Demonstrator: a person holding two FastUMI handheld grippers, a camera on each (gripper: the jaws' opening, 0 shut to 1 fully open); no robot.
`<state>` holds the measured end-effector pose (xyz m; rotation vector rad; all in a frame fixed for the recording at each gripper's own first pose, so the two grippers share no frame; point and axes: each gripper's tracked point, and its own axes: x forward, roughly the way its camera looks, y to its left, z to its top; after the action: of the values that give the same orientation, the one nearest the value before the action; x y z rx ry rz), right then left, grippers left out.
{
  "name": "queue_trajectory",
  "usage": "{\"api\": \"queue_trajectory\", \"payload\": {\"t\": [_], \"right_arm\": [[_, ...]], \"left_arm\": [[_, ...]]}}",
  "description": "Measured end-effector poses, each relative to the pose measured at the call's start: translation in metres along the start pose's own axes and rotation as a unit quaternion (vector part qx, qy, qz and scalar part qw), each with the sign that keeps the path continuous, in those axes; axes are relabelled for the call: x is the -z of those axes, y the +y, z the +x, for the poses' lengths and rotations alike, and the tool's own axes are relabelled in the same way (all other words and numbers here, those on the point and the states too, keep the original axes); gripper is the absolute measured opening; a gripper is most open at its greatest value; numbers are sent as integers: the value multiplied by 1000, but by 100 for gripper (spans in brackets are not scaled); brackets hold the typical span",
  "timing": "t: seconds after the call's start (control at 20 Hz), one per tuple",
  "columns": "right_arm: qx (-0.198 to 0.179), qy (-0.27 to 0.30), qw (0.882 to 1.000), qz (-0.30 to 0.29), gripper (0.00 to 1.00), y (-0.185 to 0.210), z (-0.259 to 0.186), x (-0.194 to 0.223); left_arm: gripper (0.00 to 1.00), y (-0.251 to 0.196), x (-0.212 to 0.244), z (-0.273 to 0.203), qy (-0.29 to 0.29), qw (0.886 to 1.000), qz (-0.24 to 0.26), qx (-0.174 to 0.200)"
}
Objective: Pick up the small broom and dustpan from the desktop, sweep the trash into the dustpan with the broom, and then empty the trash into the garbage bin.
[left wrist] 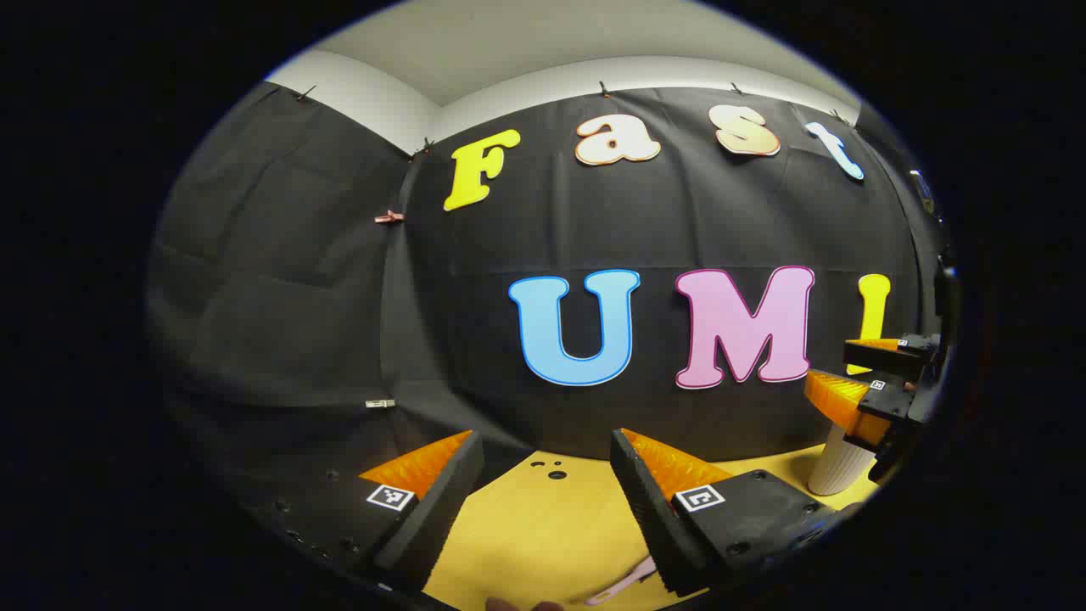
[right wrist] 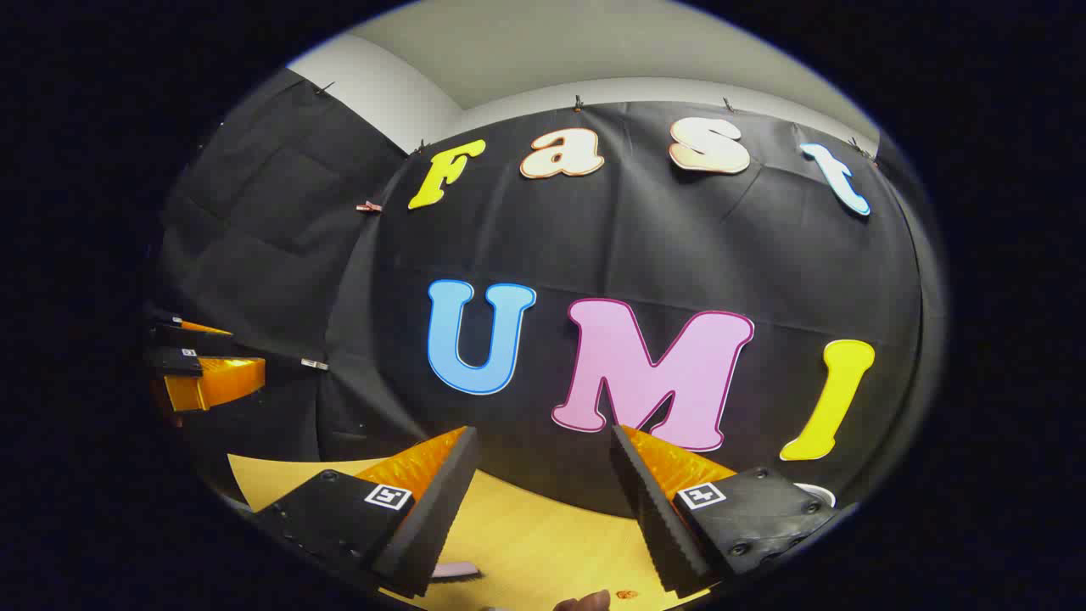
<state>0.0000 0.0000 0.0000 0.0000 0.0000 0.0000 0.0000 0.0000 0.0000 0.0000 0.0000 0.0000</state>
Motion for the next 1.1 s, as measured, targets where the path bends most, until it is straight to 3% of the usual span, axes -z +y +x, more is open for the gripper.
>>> {"api": "queue_trajectory", "payload": {"t": [0.55,1.1], "right_arm": [[-22,-12,1000,-8,97,4,-11,-4],[-20,-12,1000,-15,96,1,-36,-13]], "left_arm": [[96,-28,-3,-12,-1,1000,7,10],[96,-50,6,2,2,999,0,50]]}}
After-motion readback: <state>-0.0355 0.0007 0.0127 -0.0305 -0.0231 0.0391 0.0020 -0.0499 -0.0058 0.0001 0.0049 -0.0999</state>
